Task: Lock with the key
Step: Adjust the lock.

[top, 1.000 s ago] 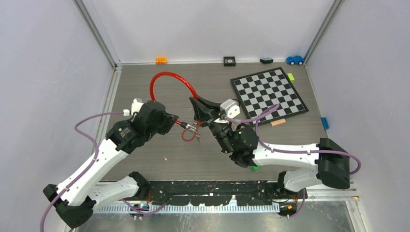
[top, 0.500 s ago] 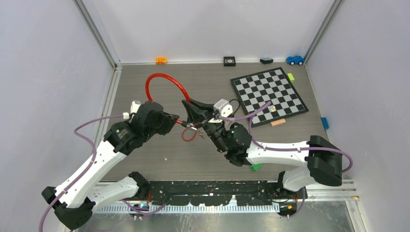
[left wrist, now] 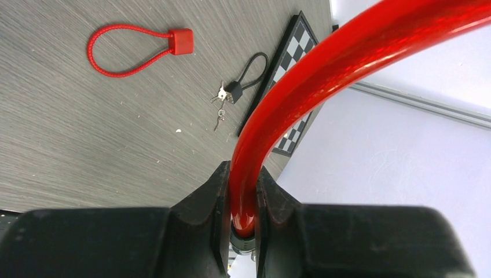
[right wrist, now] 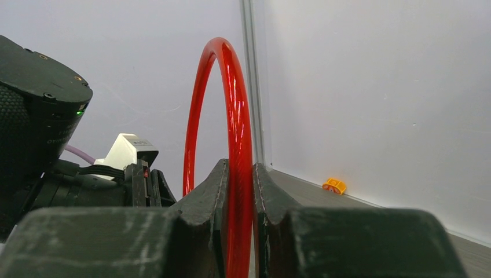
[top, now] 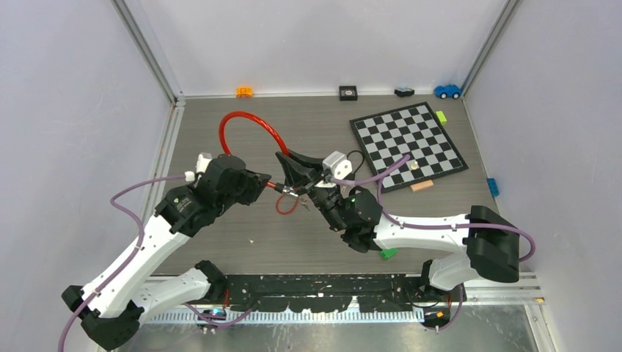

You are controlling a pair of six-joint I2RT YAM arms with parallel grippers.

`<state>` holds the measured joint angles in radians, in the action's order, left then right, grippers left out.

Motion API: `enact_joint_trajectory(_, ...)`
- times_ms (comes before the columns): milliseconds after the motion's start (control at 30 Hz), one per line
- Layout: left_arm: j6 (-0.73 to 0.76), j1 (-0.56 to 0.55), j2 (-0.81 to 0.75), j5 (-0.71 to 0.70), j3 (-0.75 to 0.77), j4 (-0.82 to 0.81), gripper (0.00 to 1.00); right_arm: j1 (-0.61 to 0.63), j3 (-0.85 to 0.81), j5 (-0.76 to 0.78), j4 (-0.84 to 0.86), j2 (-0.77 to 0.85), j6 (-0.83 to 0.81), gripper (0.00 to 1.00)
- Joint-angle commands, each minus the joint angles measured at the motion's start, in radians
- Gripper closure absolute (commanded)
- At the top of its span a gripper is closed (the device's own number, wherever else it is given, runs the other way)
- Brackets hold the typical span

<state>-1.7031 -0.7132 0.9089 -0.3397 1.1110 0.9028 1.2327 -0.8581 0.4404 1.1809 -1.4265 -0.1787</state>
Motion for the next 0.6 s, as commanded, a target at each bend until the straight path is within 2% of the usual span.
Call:
enact_joint_trajectory(0, -0.037, 0.001, -0.027, -0.007, 0.012, -0.054, 1.0, 0.001, 0.001, -0.032, 0.058, 0.042, -0.028, 0.99)
enact_joint_trajectory(300, -0.054, 0.001, -0.04, 0.01, 0.011, -0.066, 1.0, 0.001, 0.021, -0.034, 0.079, 0.027, -0.071, 0.99)
enact_joint_trajectory(567, -0.109, 0.001, -0.054, 0.01, -0.007, -0.076, 1.0, 0.007, 0.1, -0.144, 0.107, 0.052, -0.059, 0.99)
